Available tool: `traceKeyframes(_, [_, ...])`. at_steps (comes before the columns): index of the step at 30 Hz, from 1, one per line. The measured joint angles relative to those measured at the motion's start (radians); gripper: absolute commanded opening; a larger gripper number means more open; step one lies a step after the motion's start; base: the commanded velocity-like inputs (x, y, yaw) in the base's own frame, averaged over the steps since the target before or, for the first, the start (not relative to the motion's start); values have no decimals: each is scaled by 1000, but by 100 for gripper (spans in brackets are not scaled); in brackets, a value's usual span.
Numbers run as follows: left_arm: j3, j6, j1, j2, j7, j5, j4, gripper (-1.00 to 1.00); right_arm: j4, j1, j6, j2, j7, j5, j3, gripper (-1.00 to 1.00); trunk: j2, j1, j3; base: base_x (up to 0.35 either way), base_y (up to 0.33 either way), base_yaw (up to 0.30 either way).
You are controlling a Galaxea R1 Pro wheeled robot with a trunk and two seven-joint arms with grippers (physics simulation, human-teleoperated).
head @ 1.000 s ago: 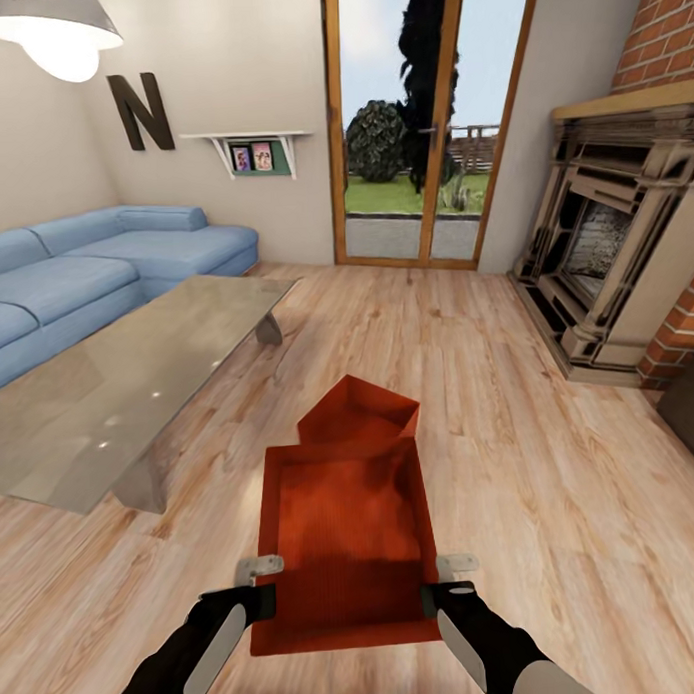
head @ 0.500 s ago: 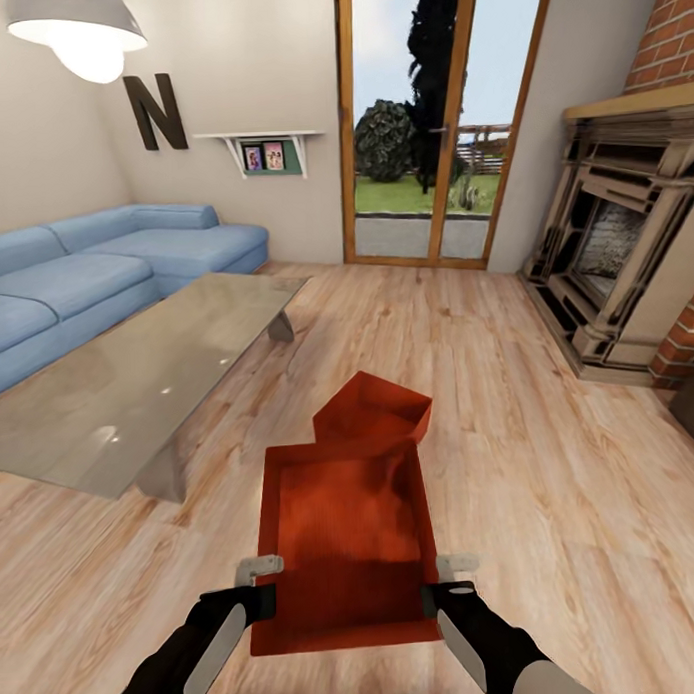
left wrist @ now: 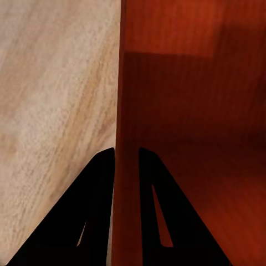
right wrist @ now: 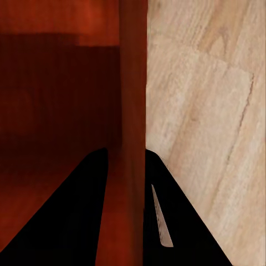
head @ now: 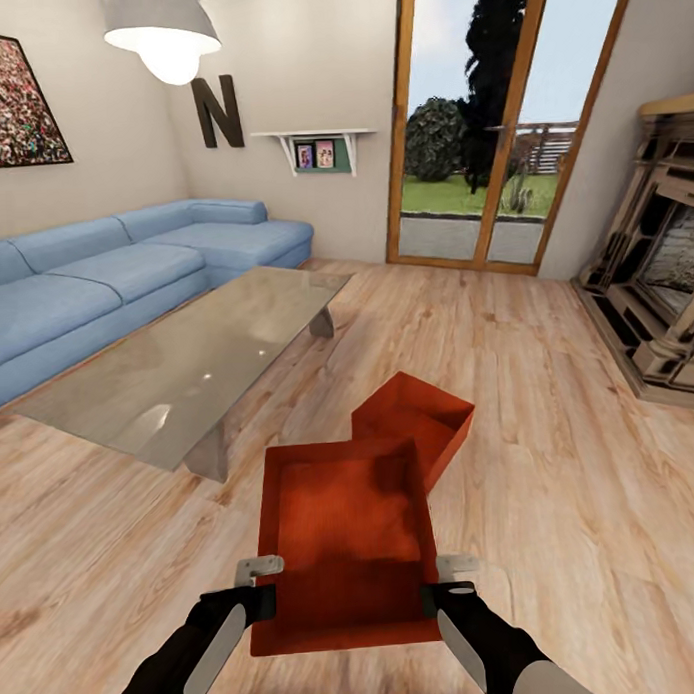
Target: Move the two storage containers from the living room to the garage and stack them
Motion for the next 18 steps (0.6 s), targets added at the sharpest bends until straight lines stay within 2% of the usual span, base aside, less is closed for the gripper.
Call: traceKeyframes(18, [-1, -1, 0, 0, 0, 1, 1, -100, 1, 0, 0, 0, 0, 0, 0, -100, 0, 0, 0, 0, 0, 295])
